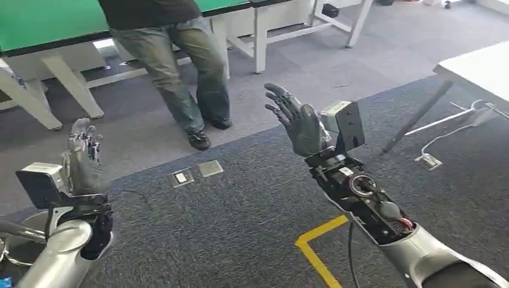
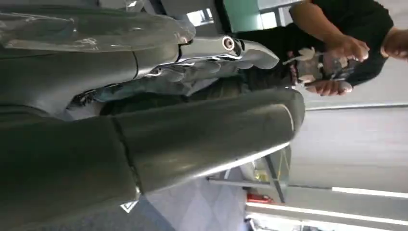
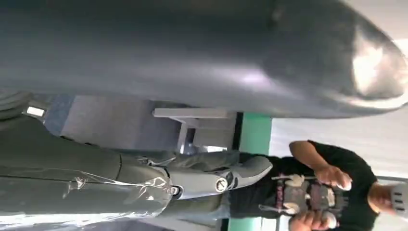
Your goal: Take the parts from the cabinet and place them on the table.
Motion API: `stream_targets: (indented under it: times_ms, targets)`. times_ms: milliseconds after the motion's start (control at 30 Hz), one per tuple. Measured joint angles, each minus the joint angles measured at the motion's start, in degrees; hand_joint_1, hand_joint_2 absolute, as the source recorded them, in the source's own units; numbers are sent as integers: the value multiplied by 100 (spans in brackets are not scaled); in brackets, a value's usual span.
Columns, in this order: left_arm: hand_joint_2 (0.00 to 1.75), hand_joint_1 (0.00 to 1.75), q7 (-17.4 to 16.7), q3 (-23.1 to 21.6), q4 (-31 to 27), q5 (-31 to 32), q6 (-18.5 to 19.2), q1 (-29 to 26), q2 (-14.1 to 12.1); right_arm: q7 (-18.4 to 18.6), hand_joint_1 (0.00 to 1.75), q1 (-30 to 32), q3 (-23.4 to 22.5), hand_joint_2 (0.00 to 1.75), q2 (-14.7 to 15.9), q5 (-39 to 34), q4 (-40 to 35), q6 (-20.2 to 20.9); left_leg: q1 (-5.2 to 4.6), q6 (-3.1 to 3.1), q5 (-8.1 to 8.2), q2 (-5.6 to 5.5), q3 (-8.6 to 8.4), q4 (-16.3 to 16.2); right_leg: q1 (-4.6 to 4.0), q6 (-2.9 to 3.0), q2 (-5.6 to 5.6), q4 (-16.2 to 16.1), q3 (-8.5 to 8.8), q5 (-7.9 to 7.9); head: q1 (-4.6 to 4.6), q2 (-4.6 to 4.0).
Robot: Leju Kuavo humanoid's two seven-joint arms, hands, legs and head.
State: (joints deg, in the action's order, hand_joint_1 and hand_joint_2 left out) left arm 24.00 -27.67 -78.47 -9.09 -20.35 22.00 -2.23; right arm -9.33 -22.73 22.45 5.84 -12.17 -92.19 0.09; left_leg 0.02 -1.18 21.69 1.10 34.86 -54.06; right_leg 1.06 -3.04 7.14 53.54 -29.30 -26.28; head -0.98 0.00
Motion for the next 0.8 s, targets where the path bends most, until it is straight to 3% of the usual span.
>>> stream_targets:
  times_ms: [33,67,133,167,200,233,267,300,333,367,400,467,500,533,567,600,667,700,733,800]
  targets:
    - [0,0,4,0,0,2,0,15,0,0,0,-1,-5,0,0,0,0,0,0,-25,11,-56,-16,-1,17,-9,-321,243,-74,-179,-33,0]
    - [0,0,2,0,0,0,0,18,4,-7,0,-4,-13,0,0,7,0,0,-3,-54,12,-112,-26,-3,11,-2,-539,725,-283,-422,-70,0]
    - [0,0,2,0,2,0,7,9,9,-9,0,20,-11,0,0,7,2,0,-28,-85,27,-260,-32,-8,-16,8,-684,1796,-841,-801,-158,0]
    - [0,0,2,0,2,-2,9,3,15,-11,0,43,-11,0,0,7,2,0,-52,-93,33,-345,-43,-10,-22,26,-697,2083,-1030,-822,-175,0]
    - [0,0,0,0,4,-2,13,3,15,-15,0,62,-15,0,0,7,4,0,-69,-98,37,-431,-60,-11,-33,54,-699,2049,-1066,-698,-186,0]
    - [0,0,2,0,4,-4,15,4,15,-22,0,70,-15,0,0,7,4,-2,-79,-98,45,-525,-85,-12,-53,94,-716,1728,-969,-432,-201,0]
    - [0,0,2,0,4,-9,20,6,15,-28,0,67,-24,0,0,7,2,-9,-86,-94,55,-613,-118,-12,-66,134,-769,1182,-764,-91,-219,0]
    - [0,0,4,0,4,-9,24,8,20,-35,0,66,-29,0,0,7,2,-9,-86,-95,73,-688,-157,-10,-74,174,-905,570,-518,254,-230,0]
    - [0,0,9,0,7,-9,26,7,24,-37,0,67,-35,0,0,7,2,-9,-62,-89,81,-733,-162,8,-81,215,-1188,262,-377,298,-230,0]
    - [0,0,9,0,7,-11,26,22,24,-37,0,69,-39,0,0,7,2,-9,-68,-64,67,-807,-130,2,-71,224,-1212,214,-280,316,-169,0]
    - [0,0,11,0,11,-15,28,15,24,-37,0,63,-37,0,0,7,2,-9,-19,-34,50,-873,-98,0,-110,232,-1147,157,-265,304,-228,0]
    - [0,0,9,0,11,-17,44,2,22,-42,0,57,-33,0,0,7,0,-2,-10,23,19,-1011,-94,44,-118,256,-1006,92,-216,295,-276,0]
    - [0,0,9,2,7,-17,44,12,17,-44,0,30,-26,0,-2,9,-2,0,-64,39,62,-964,-73,17,-32,279,-884,-172,-69,276,-276,0]
    - [0,0,17,0,7,-15,44,26,13,-39,0,29,-24,0,-2,9,2,-2,-86,70,170,-600,-1,-120,-48,293,-817,-211,-34,305,-236,0]
    - [0,0,20,0,9,-18,44,39,11,-55,0,22,-35,0,0,13,2,-2,-69,121,359,-353,166,-460,-51,317,-751,-246,-19,317,-153,0]
    - [0,0,26,0,9,-18,44,40,9,-46,0,17,-42,0,0,13,2,-2,-34,166,565,-239,416,-949,-52,317,-675,-247,-24,313,-155,0]
    - [0,0,26,0,15,-20,44,19,9,-44,0,41,-26,0,0,13,4,2,45,253,793,-195,883,-1746,-43,314,-509,-241,-25,291,-85,0]
    - [0,0,26,0,18,-26,44,17,9,-44,0,43,-22,0,0,13,11,2,72,280,755,-182,945,-1800,-33,302,-454,-238,-24,282,-63,0]
    - [0,0,26,0,18,-33,44,16,9,-46,0,43,-20,0,0,13,22,2,111,332,530,-147,844,-1530,-11,274,-355,-221,-20,260,-40,0]
    - [0,0,28,0,18,-33,46,20,2,-48,0,42,-20,0,0,13,35,2,143,404,7,24,314,-474,38,205,-209,-146,-14,191,4,0]
